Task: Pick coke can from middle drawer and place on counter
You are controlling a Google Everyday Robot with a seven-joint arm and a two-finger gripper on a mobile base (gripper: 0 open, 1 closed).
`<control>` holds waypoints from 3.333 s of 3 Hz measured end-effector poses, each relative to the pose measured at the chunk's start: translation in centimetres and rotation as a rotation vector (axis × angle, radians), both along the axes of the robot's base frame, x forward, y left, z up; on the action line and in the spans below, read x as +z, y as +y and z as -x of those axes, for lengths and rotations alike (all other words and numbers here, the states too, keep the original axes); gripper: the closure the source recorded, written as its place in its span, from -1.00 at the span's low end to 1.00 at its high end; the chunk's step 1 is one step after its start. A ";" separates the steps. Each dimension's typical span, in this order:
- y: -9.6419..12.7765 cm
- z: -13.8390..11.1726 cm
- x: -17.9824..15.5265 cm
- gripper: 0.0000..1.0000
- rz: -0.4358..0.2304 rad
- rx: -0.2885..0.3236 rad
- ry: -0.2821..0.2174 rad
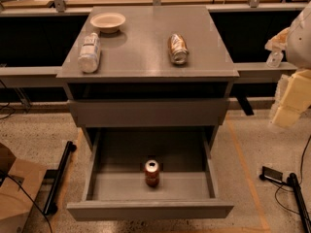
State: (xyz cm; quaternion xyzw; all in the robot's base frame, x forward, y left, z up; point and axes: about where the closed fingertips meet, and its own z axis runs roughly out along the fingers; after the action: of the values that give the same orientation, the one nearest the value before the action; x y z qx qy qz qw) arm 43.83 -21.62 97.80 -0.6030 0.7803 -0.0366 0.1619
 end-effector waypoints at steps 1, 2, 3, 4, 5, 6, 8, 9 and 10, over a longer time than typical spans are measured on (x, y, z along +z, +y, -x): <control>0.0 0.0 0.0 -1.00 0.000 0.000 0.000; -0.1 -0.1 -1.6 -1.00 -0.046 -0.019 -0.016; -0.9 -1.3 -6.2 -1.00 -0.122 -0.066 -0.027; -1.4 -3.6 -12.5 -1.00 -0.190 -0.134 0.021; -1.5 -4.1 -13.5 -1.00 -0.200 -0.139 0.028; -1.4 -4.2 -15.2 -1.00 -0.251 -0.172 0.053; 4.7 -3.1 -26.8 -1.00 -0.588 -0.274 0.105; 8.9 -4.6 -33.0 -1.00 -0.663 -0.304 0.131; 8.8 -6.4 -34.1 -1.00 -0.678 -0.338 0.083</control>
Offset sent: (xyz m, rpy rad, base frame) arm 0.0063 -0.0058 -0.0593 0.1605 -0.0391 -0.0661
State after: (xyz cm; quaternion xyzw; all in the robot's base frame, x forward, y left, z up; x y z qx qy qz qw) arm 50.28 -12.85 63.68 -0.3791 0.8424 0.2218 0.3123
